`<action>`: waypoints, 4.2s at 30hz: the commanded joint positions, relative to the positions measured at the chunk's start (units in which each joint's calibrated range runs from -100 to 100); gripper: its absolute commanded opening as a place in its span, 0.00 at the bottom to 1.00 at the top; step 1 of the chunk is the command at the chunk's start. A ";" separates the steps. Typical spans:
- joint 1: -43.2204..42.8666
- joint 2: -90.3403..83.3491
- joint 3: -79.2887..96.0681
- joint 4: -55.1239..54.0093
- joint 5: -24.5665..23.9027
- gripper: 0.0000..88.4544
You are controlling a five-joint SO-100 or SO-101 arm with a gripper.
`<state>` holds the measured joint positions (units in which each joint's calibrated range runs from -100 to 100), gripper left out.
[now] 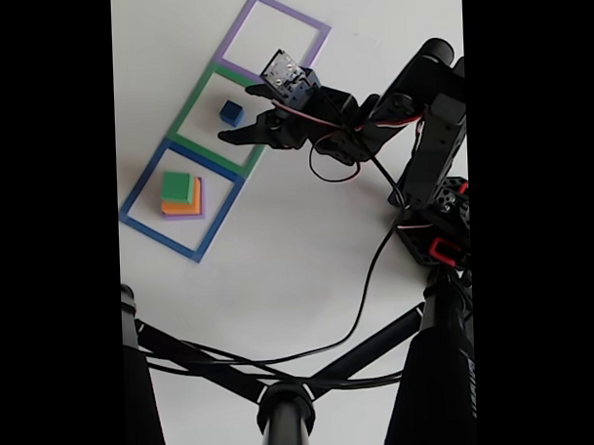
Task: Tower of hanoi
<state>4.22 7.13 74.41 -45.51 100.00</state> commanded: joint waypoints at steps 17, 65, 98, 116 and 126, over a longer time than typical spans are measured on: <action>-3.93 4.94 -5.14 -3.64 0.00 0.17; -14.19 -43.43 -74.05 129.39 0.00 0.01; -26.36 -39.63 -23.23 59.68 0.00 0.01; -26.94 -29.78 -16.41 39.03 0.00 0.01; -27.32 -29.70 -14.41 37.17 0.00 0.01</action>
<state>-22.72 -21.82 60.05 -6.66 99.61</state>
